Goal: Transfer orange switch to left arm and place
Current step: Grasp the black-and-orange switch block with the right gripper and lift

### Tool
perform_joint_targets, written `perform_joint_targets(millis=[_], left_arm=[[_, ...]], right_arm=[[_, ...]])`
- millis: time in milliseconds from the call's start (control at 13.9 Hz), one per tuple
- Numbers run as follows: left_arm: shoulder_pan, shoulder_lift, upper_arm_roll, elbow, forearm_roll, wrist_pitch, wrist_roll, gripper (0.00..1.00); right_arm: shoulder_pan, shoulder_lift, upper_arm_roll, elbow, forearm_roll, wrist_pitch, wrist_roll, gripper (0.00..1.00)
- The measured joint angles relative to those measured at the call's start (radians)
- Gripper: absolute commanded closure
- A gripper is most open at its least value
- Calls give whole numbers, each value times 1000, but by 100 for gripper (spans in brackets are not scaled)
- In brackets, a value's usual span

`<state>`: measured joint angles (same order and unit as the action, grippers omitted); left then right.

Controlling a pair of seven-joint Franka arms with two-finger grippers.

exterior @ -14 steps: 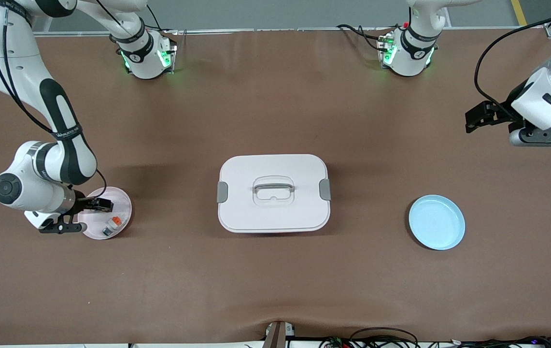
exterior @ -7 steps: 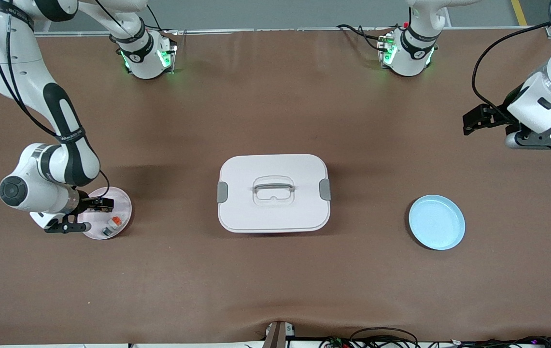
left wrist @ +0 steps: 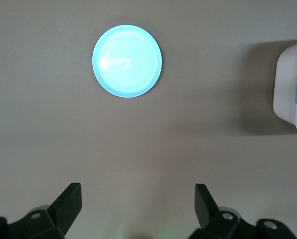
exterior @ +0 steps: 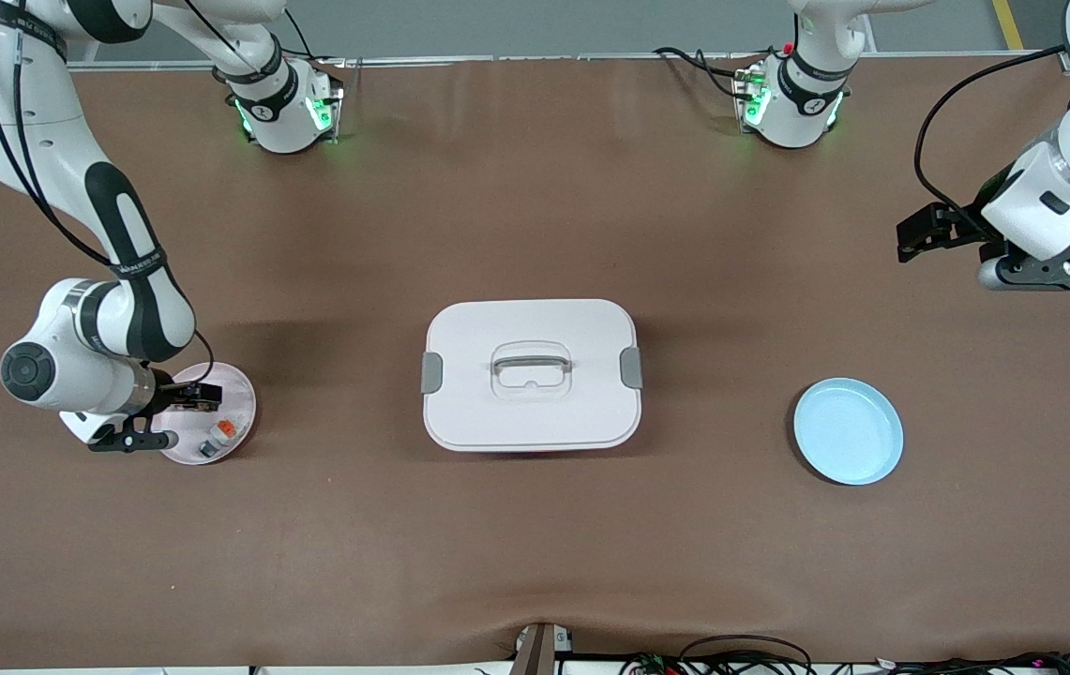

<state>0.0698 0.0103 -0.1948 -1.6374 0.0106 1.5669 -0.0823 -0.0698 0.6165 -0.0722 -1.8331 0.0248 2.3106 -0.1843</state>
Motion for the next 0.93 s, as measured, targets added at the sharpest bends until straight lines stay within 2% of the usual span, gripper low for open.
perform_joint_targets(millis=[72, 215, 287, 718, 933], left_arm=[[0, 0, 0, 0, 0, 0, 0, 0], [0, 0, 0, -1, 0, 0, 0, 0], [0, 0, 0, -2, 0, 0, 0, 0], [0, 0, 0, -2, 0, 0, 0, 0], [0, 0, 0, -2, 0, 0, 0, 0]], right_arm=[[0, 0, 0, 0, 0, 0, 0, 29], [0, 0, 0, 0, 0, -1, 0, 89], [0, 0, 0, 0, 0, -1, 0, 100], [0, -1, 0, 3, 34, -12, 0, 100], [0, -5, 0, 22, 91, -104, 0, 100]])
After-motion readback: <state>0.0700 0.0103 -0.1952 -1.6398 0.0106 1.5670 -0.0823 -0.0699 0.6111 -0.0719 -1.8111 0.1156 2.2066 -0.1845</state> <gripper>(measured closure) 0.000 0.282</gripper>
